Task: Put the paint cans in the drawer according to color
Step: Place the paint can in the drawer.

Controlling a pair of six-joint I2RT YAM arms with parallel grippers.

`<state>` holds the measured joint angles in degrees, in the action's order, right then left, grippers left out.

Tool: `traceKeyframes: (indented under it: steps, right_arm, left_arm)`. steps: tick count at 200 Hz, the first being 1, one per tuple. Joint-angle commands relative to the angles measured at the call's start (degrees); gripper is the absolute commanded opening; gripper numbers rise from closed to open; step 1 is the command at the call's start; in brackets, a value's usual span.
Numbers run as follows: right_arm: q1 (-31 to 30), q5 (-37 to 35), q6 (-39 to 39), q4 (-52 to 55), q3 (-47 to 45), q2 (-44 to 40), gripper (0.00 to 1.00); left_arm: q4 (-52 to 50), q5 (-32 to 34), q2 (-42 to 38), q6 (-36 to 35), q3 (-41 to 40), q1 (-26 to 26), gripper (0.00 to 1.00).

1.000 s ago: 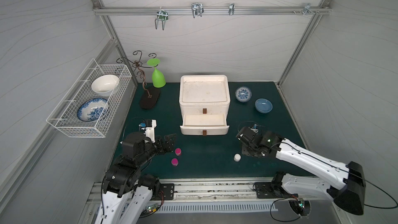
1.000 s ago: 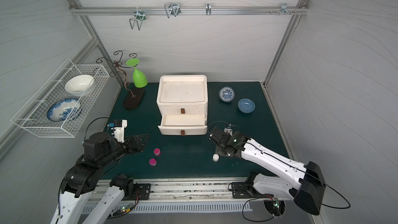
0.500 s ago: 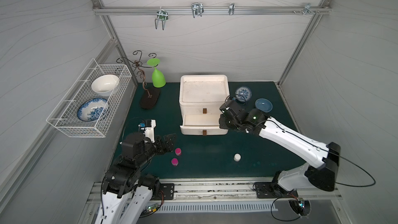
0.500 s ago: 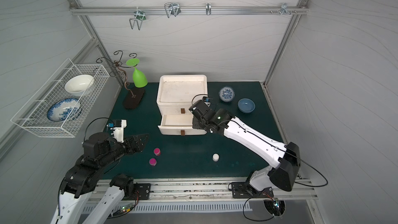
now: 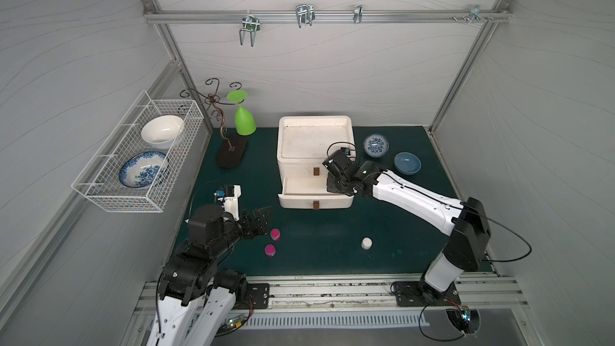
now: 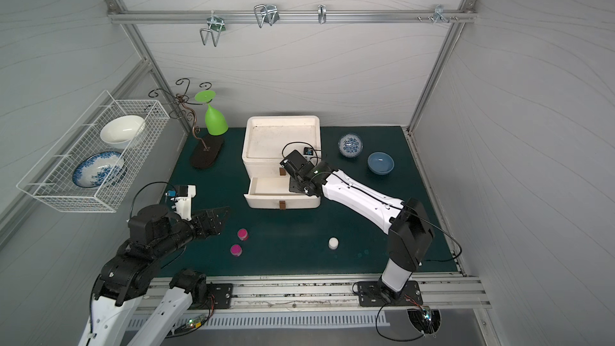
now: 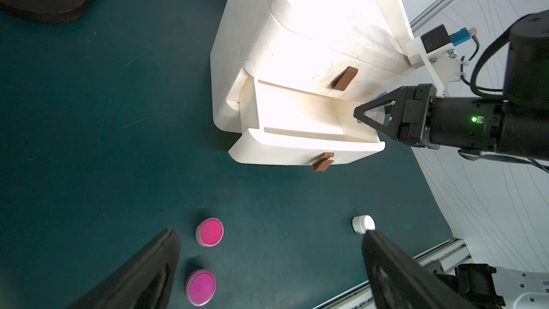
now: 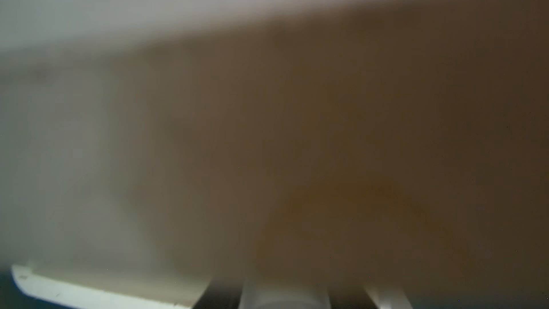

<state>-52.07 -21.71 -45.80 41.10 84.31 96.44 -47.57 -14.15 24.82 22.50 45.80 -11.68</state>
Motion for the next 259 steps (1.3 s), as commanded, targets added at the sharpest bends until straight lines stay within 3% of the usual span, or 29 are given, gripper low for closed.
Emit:
traceKeyframes:
  steps: [1, 25, 68, 106, 156, 193, 219, 259]
  right_arm:
    - [1.1, 1.1, -1.9, -0.5, -1.3, 2.1, 0.23]
    - [1.4, 1.7, -2.2, -0.4, -1.3, 3.5, 0.28]
    - [0.7, 4.0, -5.0, 0.8, -2.9, 3.2, 0.3]
    - [0.0, 3.4, -5.3, 0.2, -4.3, 1.6, 0.49]
    - [-0.4, 0.7, -4.0, 3.7, -2.6, -2.3, 0.5]
    - [-4.8, -7.8, -2.6, 11.2, -3.8, -10.3, 0.5]
    - [-9.6, -13.9, -4.3, 15.8, -10.4, -19.0, 0.51]
    - [-10.5, -8.3, -9.5, 17.2, -28.4, -31.7, 0.51]
  left_arm:
    - [2.5, -0.7, -0.6, -0.8, -0.1, 0.1, 0.99]
    - [2.6, -0.7, -0.7, -0.8, -0.1, 0.1, 0.99]
    - [2.5, -0.1, -1.3, -0.8, -0.1, 0.1, 0.99]
    - [2.5, -0.1, -1.2, -0.7, -0.1, 0.1, 0.99]
    - [2.3, 0.3, -1.4, -0.7, -0.1, 0.1, 0.99]
    - [2.3, 0.5, -1.6, -0.7, 0.0, 0.1, 0.99]
    - [2.3, 0.5, -1.9, -0.7, 0.0, 0.0, 0.99]
    - [2.4, 0.3, -2.1, -0.7, 0.0, 0.1, 0.99]
